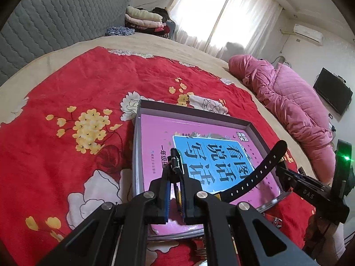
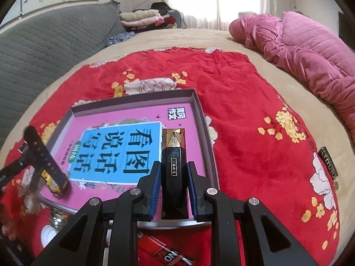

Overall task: Organize rigid objects
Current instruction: 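Lift and carry the watch with the left tool while the right tool carries the black lighter over the box, then lower the watch into the box and open the left tool while the right tool releases the lighter inside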

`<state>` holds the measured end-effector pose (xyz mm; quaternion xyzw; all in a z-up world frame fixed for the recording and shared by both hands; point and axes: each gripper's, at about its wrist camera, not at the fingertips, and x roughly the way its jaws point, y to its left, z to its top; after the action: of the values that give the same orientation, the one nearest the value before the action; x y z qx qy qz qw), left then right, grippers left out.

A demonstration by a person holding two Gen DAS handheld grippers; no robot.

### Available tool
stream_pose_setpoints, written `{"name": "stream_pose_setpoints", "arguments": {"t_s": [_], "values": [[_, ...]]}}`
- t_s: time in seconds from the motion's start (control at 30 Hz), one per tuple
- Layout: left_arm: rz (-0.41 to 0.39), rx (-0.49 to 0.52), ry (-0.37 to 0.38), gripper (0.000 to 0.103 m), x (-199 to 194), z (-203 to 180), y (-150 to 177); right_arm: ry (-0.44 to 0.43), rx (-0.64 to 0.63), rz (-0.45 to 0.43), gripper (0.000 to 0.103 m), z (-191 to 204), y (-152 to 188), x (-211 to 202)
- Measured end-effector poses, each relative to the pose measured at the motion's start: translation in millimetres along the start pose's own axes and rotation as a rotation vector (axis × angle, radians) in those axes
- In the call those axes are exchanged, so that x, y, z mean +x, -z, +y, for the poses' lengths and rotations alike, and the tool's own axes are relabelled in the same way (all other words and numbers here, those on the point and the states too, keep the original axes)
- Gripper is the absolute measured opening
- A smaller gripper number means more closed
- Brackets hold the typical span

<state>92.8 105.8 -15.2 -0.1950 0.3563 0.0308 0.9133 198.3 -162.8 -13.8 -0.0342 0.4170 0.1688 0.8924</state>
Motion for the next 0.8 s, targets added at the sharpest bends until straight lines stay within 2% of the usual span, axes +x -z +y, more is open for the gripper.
{"name": "stream_pose_setpoints", "arguments": {"t_s": [0.8], "values": [[0.037,0.029,-0.014,0.007,5.3,0.3,1.8,0.046,-0.021,0.055,0.023,-3.3,10.8,20.4]]}}
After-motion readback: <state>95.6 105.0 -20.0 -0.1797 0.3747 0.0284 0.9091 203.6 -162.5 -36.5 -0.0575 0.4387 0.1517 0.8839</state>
